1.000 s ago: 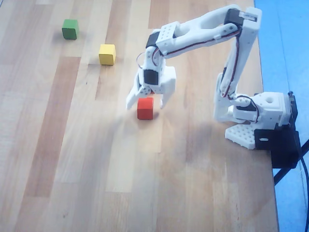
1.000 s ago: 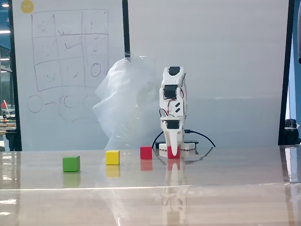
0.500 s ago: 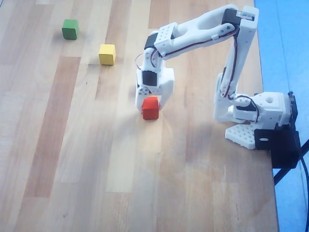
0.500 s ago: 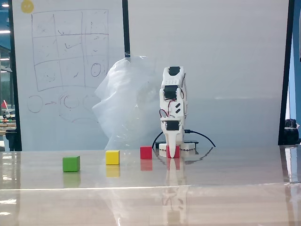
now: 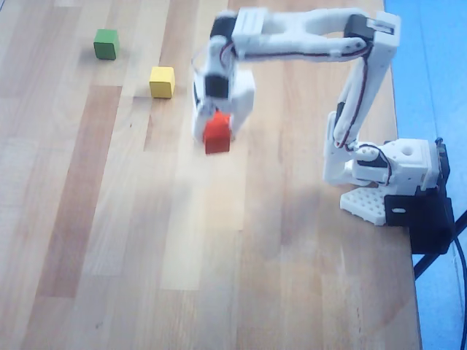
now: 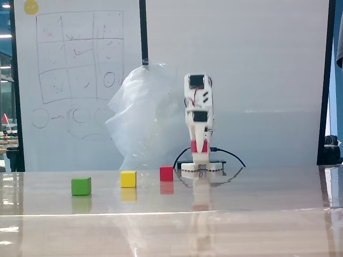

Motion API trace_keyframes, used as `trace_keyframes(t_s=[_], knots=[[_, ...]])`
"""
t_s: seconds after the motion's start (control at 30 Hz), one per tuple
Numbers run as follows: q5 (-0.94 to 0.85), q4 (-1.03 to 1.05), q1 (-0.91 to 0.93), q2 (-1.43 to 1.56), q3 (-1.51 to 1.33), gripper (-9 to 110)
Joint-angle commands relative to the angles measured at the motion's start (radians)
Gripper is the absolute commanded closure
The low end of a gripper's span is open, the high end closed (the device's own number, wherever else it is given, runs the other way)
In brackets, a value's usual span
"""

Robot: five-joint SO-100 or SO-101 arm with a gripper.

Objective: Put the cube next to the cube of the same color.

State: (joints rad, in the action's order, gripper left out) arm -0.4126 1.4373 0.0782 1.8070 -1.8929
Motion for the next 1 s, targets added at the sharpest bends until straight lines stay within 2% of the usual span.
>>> trace_keyframes(t_s=[0.0,0.33,0.63,0.97], knots=[[-0.086,0.098,0.058,0.115,0.178,102],[-0.328,0.025,0.347,0.015,0.262,102],[-0.359,-0.049,0.512,-0.209,0.360,102],[-0.354,-0.127,0.586,-0.407,0.383,102]])
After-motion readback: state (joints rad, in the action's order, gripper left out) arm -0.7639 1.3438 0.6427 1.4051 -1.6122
